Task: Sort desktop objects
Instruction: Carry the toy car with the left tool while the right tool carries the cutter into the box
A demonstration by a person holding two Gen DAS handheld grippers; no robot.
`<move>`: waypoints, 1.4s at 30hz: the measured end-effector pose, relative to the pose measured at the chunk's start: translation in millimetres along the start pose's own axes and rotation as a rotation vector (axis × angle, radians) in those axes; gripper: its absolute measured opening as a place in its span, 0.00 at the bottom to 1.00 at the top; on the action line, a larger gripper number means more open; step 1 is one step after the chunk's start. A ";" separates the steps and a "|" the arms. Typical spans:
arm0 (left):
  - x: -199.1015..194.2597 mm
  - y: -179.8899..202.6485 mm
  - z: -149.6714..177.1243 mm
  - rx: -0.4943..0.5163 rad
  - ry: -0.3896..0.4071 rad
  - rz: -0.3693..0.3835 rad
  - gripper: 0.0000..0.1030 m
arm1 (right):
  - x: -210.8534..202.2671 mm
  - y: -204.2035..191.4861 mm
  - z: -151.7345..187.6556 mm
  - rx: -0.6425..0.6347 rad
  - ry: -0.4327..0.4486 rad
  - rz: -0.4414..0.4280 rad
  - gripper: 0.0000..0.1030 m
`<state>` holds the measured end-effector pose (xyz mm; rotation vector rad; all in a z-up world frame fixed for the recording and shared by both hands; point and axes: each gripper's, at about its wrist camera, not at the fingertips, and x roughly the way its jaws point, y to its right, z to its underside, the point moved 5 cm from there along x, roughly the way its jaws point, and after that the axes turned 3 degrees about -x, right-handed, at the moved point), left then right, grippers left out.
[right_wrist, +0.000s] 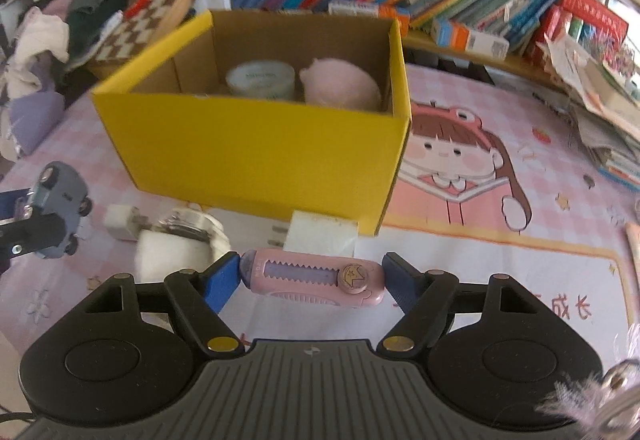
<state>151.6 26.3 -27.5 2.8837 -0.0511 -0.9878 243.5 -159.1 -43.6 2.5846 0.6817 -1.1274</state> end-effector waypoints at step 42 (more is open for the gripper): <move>110.8 18.0 -123.7 0.268 -0.024 0.015 0.46 | 80.8 -2.1 -130.5 -0.673 0.043 -0.191 0.74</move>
